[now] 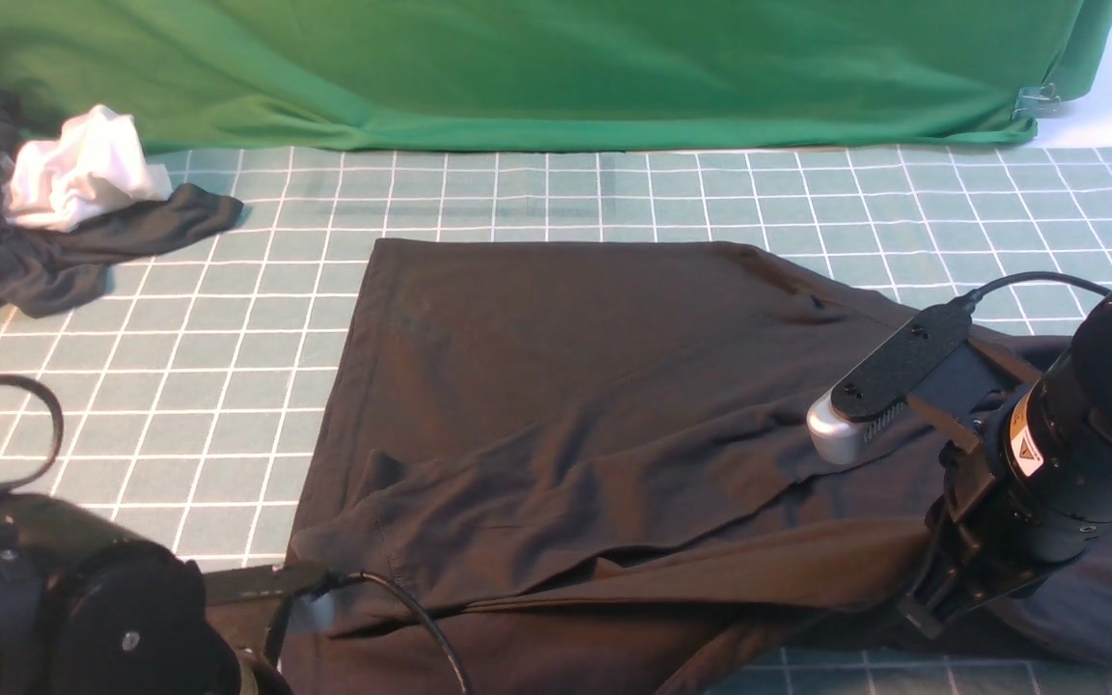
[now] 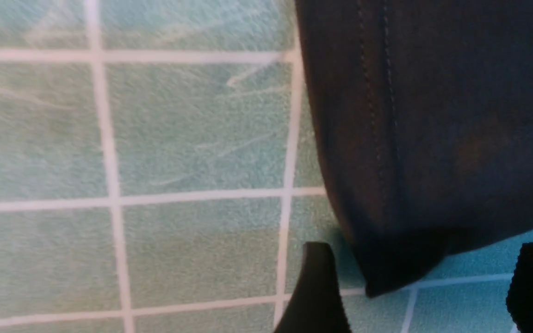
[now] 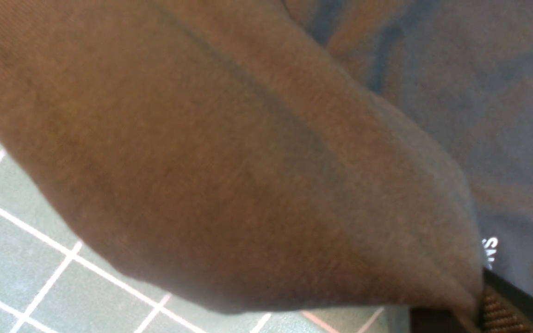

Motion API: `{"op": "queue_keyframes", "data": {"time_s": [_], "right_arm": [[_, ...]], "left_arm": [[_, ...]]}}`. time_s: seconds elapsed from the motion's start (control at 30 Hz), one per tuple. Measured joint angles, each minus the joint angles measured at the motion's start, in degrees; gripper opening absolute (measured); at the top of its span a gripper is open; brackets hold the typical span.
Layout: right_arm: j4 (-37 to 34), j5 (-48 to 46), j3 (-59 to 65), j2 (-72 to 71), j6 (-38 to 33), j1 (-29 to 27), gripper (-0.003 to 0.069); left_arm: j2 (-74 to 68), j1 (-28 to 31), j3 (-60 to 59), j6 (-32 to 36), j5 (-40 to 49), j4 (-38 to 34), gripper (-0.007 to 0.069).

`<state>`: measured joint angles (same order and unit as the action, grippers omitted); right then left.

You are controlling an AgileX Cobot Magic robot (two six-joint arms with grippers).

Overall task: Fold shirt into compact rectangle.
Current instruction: 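Fold the black garment in half by bringing its near edge over to the far edge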

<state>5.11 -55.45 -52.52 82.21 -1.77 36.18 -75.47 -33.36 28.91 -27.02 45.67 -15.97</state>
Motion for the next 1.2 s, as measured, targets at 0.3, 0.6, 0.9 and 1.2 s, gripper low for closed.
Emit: {"op": "queue_keyframes", "data": {"time_s": [0.3,0.6,0.9,1.2], "right_arm": [[0.0,0.46,0.0,0.0,0.0,-0.11,0.004],[0.0,1.77,0.0,0.0,0.05,-0.11,0.004],[0.0,1.29,0.0,0.0,0.3,-0.11,0.004],[0.0,1.91,0.0,0.0,0.48,-0.11,0.004]], "left_arm": [[-3.75,0.0,-0.49,0.33,-6.11,-5.03,0.0417],[-6.11,0.0,0.22,2.78,-3.97,-3.84,0.0237],[-2.98,-0.01,-0.26,7.77,-2.42,-6.71,0.0015],[7.5,2.35,3.57,4.72,3.3,-5.06,0.0014]]}}
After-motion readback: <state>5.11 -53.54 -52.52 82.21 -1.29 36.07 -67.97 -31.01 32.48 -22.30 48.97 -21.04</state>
